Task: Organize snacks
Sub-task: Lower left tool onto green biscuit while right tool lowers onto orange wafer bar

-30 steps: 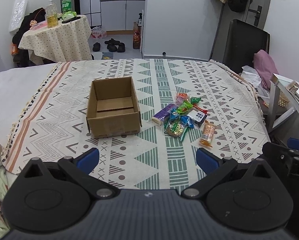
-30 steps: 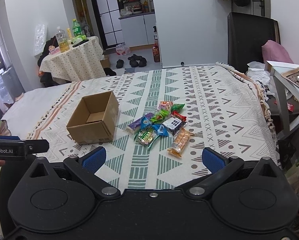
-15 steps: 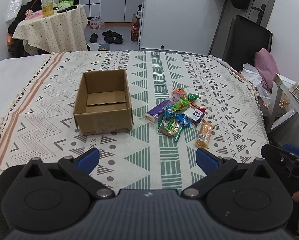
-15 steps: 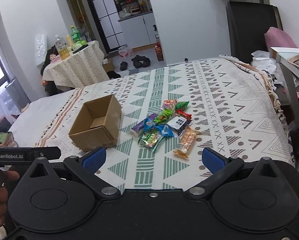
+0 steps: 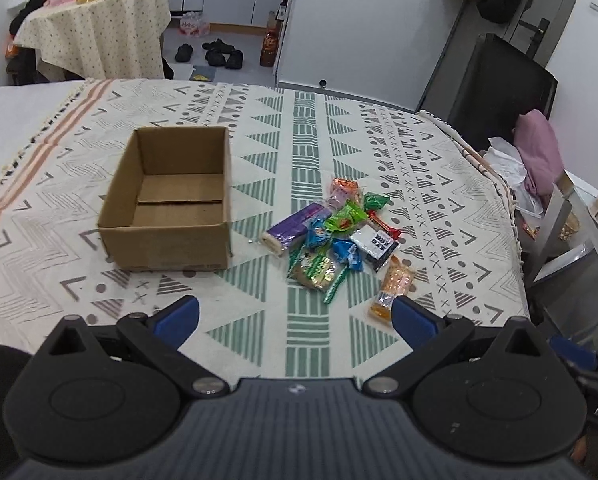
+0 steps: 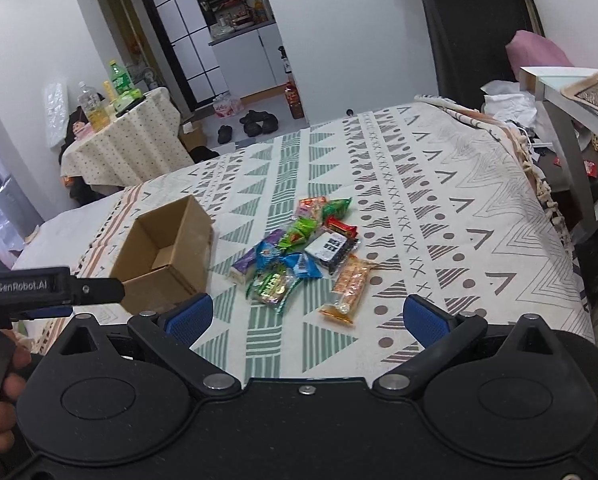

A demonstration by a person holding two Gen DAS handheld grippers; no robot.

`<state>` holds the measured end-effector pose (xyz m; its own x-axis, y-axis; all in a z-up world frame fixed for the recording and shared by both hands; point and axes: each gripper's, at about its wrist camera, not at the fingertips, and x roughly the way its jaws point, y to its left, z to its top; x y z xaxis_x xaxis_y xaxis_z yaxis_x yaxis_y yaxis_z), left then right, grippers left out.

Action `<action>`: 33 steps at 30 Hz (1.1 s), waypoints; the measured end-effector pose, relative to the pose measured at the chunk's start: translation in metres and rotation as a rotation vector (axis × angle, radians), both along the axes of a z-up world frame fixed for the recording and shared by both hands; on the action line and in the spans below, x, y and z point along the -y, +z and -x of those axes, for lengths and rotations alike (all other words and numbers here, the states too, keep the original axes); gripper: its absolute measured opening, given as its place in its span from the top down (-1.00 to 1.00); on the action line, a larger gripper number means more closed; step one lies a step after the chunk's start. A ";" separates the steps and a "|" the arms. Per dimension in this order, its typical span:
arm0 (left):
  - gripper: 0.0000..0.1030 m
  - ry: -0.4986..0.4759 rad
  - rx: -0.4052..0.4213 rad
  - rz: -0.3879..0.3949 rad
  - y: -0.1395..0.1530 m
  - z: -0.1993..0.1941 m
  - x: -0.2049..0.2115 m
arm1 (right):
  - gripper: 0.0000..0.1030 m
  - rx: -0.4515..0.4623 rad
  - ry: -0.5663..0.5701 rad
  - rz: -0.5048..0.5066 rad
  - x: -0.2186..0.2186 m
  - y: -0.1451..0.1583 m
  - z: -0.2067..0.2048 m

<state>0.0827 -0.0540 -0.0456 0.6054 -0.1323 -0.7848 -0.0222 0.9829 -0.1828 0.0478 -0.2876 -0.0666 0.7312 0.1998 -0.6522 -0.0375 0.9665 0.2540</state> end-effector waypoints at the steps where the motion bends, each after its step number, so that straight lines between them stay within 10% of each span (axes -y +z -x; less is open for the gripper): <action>1: -0.98 -0.001 -0.005 -0.001 -0.003 -0.004 0.003 | -0.99 -0.005 0.002 -0.002 0.001 -0.002 -0.003; 33: -0.78 0.116 -0.155 0.073 -0.097 -0.120 0.043 | -0.68 -0.136 -0.066 -0.086 0.036 -0.074 -0.083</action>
